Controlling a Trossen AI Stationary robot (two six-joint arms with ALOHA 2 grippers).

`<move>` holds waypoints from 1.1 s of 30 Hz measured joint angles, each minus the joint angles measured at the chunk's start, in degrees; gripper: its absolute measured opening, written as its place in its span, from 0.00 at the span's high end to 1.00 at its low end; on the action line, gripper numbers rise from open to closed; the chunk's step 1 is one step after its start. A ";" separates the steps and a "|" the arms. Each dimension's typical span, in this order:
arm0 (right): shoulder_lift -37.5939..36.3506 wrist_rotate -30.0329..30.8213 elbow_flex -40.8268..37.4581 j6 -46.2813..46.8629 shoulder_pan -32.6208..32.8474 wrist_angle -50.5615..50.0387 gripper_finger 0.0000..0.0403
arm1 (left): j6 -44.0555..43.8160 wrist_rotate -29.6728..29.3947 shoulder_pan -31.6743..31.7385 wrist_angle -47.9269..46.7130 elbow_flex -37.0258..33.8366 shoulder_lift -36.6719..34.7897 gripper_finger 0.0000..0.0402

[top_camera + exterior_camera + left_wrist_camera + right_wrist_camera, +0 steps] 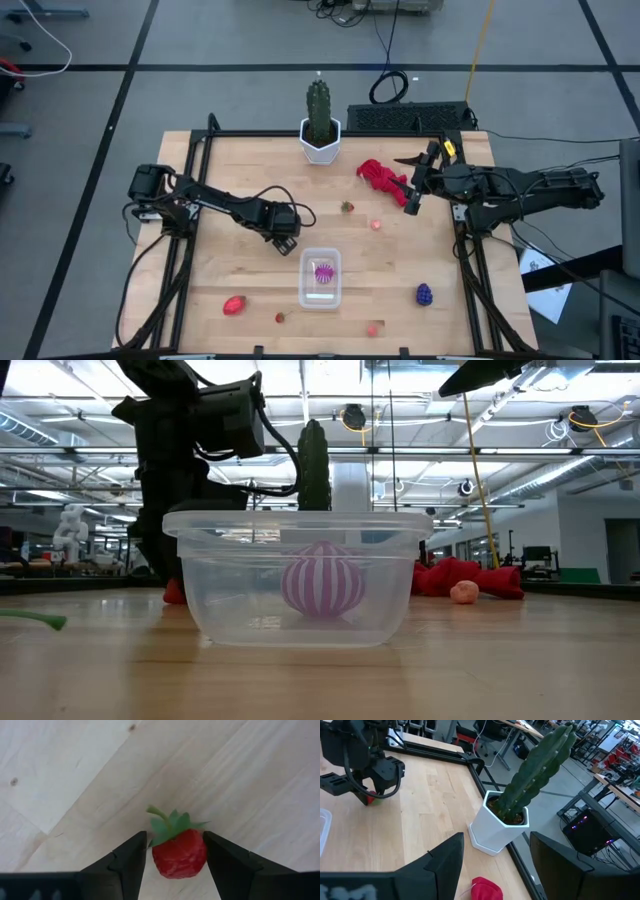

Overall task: Pick and placing Produce into tupperware
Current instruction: Put the left strawberry into the transparent container

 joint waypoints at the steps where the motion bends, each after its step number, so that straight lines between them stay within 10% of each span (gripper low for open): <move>1: 0.00 0.00 0.00 -0.02 0.00 0.01 0.46 | -0.02 -0.01 -0.02 -0.01 0.00 0.00 0.51; 11: 0.00 0.00 0.00 0.10 0.00 0.01 0.46 | 0.09 -0.06 -0.01 -0.04 0.00 -0.07 0.68; 33: 0.00 0.00 0.00 0.16 0.00 0.06 0.46 | -0.24 0.99 0.00 -0.92 -0.13 -3.24 0.63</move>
